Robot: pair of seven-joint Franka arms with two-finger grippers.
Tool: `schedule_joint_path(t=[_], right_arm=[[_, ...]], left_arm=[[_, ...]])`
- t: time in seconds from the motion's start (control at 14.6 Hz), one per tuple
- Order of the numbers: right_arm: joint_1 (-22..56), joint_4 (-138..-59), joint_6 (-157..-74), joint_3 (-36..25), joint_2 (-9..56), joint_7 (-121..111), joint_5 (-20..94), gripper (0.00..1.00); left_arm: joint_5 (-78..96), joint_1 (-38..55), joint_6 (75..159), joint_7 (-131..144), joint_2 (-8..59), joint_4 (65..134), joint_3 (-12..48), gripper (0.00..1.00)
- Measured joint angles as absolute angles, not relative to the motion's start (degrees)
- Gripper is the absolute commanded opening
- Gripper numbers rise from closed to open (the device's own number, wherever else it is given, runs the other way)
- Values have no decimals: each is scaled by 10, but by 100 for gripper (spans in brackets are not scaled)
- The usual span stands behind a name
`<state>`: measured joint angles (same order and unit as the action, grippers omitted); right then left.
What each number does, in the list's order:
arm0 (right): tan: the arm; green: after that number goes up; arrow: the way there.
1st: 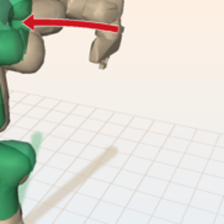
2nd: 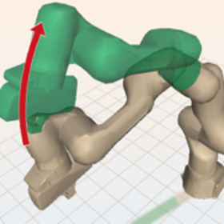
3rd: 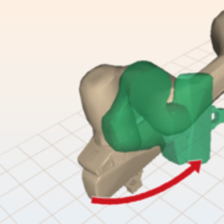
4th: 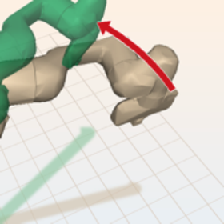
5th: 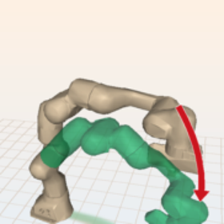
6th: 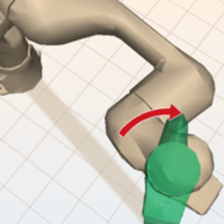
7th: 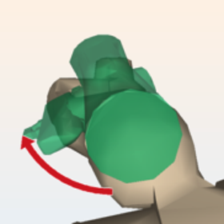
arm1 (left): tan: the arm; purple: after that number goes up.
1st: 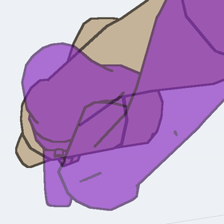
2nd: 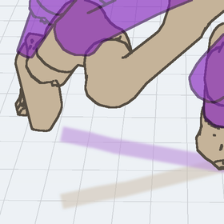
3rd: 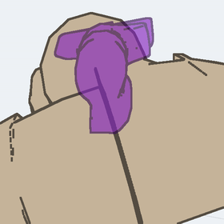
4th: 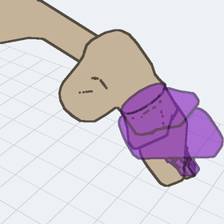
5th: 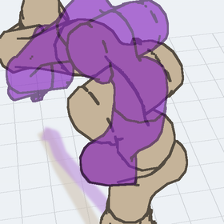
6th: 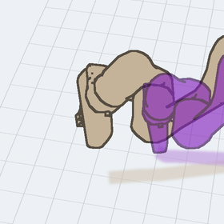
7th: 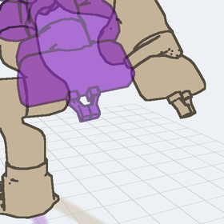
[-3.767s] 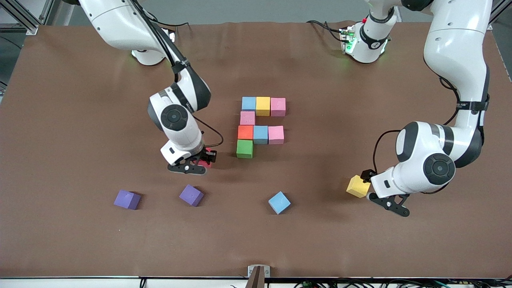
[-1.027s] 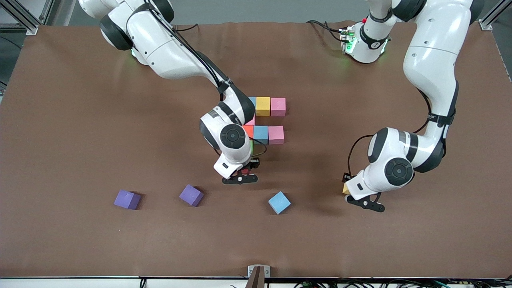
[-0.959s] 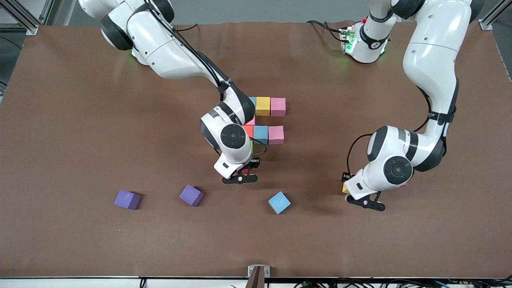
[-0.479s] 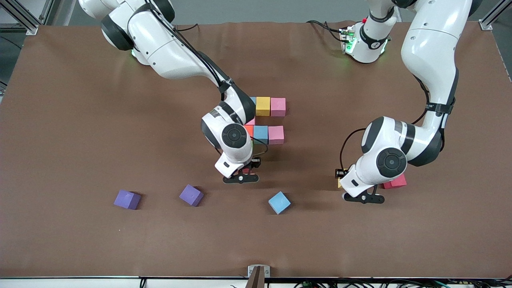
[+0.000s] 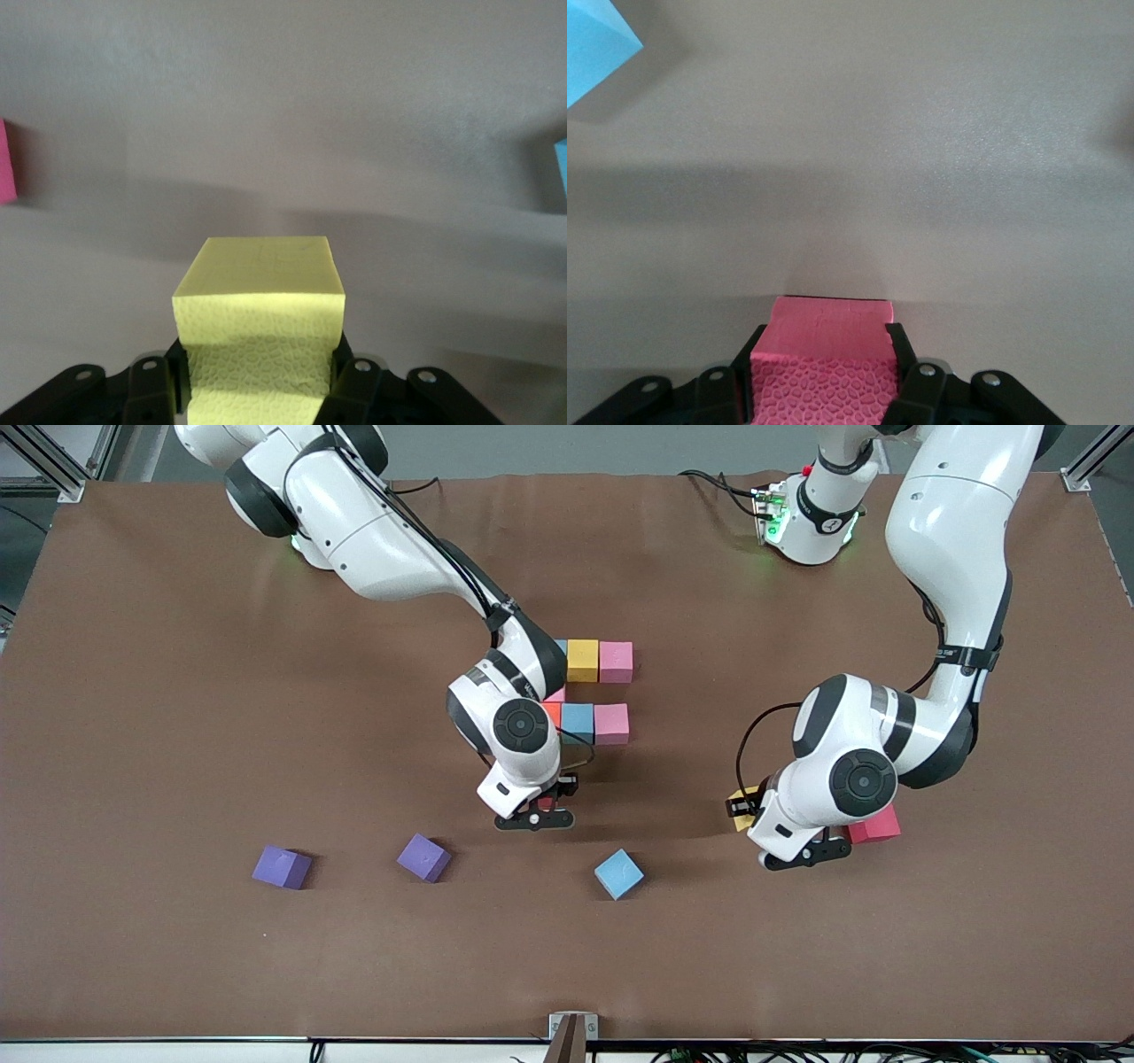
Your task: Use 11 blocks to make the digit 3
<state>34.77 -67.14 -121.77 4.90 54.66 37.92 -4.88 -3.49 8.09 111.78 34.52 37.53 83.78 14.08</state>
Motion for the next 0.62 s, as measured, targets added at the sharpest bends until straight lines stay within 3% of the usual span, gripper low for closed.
schedule_joint_path(t=[0.62], right_arm=[[348,-671,-1218,49,547,380,-49,0]], left_arm=[[-32,81,1090,479,373,835,171,17]])
